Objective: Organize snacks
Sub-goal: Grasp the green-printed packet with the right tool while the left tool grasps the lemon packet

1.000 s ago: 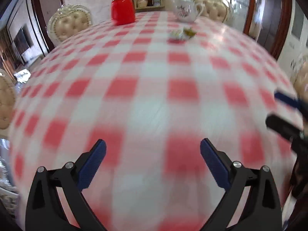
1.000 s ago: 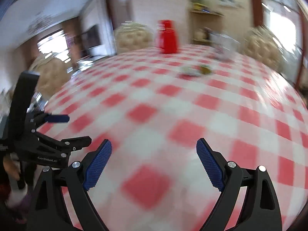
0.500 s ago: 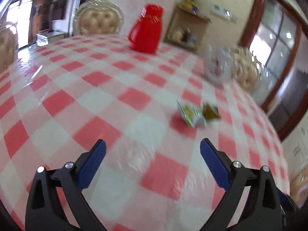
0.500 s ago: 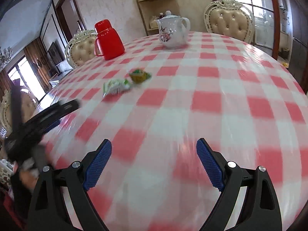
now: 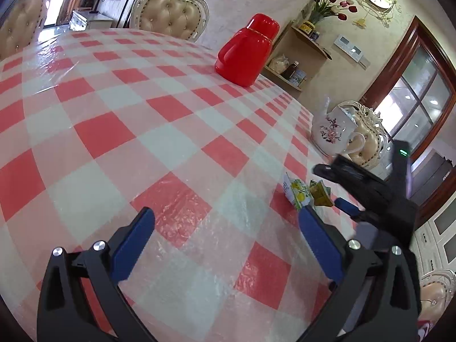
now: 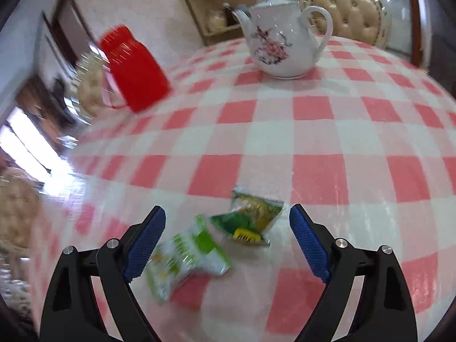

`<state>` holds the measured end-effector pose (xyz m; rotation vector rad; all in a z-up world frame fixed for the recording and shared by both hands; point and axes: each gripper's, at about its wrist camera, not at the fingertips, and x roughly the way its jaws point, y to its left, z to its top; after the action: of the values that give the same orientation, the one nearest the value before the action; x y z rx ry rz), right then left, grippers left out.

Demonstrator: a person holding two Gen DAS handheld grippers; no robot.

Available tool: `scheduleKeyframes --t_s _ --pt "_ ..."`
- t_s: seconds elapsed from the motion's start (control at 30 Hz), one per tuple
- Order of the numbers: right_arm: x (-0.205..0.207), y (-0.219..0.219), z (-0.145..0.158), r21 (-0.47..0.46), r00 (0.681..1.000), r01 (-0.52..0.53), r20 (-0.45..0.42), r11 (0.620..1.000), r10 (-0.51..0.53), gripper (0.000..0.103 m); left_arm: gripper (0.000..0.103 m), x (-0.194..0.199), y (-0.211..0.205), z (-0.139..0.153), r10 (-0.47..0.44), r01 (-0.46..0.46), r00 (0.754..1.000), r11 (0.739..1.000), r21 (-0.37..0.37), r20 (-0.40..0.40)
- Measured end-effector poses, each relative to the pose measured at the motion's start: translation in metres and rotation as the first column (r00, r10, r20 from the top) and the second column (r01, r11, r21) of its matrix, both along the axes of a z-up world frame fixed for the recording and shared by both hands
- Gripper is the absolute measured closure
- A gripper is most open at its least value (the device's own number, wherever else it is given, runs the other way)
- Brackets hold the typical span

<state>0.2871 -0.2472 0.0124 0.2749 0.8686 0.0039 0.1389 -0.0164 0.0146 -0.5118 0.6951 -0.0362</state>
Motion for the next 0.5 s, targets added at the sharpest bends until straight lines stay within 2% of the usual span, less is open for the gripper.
scheduleKeyframes --t_s 0.03,0.1,0.13,0.17,0.2,0.27,0.33,0.37,0.5 --pt "0.003 0.002 -0.005 -0.036 1.0 0.009 -0.022 0.999 -0.01 0.023 0.002 0.0 0.0 0.0 -0.001 0.001 1.0 1.0 -0.003 -0.002" --pt "0.003 0.002 -0.016 -0.094 0.998 0.004 -0.066 0.996 -0.01 0.034 0.002 0.0 0.0 -0.001 -0.006 0.006 1.0 1.0 -0.008 -0.008" --pt "-0.003 -0.001 -0.016 -0.122 0.999 -0.004 -0.04 0.993 -0.001 0.043 0.002 0.001 0.0 -0.001 -0.01 0.01 1.0 1.0 -0.01 -0.011" --pt "-0.007 -0.004 -0.017 -0.132 0.999 -0.014 -0.041 0.991 0.008 0.063 0.002 0.001 0.0 -0.002 -0.012 0.012 1.0 1.0 -0.012 -0.014" --pt "-0.016 -0.01 -0.016 -0.131 0.999 -0.02 -0.036 0.991 0.016 0.064 0.002 0.002 0.0 -0.002 -0.015 0.015 1.0 1.0 -0.013 -0.017" --pt "-0.039 -0.025 -0.01 -0.071 0.999 -0.037 -0.001 0.997 0.037 0.065 0.002 0.002 -0.001 -0.003 -0.024 0.023 0.999 1.0 -0.014 -0.023" --pt "-0.074 -0.036 0.002 -0.098 0.996 -0.058 0.059 0.994 0.064 0.065 0.002 0.002 -0.002 -0.003 -0.029 0.029 0.999 1.0 -0.008 -0.024" --pt "-0.096 -0.044 0.007 -0.082 0.992 -0.076 0.089 0.994 0.084 0.065 0.002 0.002 -0.003 -0.003 -0.032 0.032 0.999 0.999 -0.002 -0.025" --pt "-0.156 -0.066 0.016 0.013 0.981 -0.109 0.163 0.994 0.106 0.065 0.002 0.004 -0.018 0.0 -0.072 0.073 0.997 0.996 0.057 -0.027"
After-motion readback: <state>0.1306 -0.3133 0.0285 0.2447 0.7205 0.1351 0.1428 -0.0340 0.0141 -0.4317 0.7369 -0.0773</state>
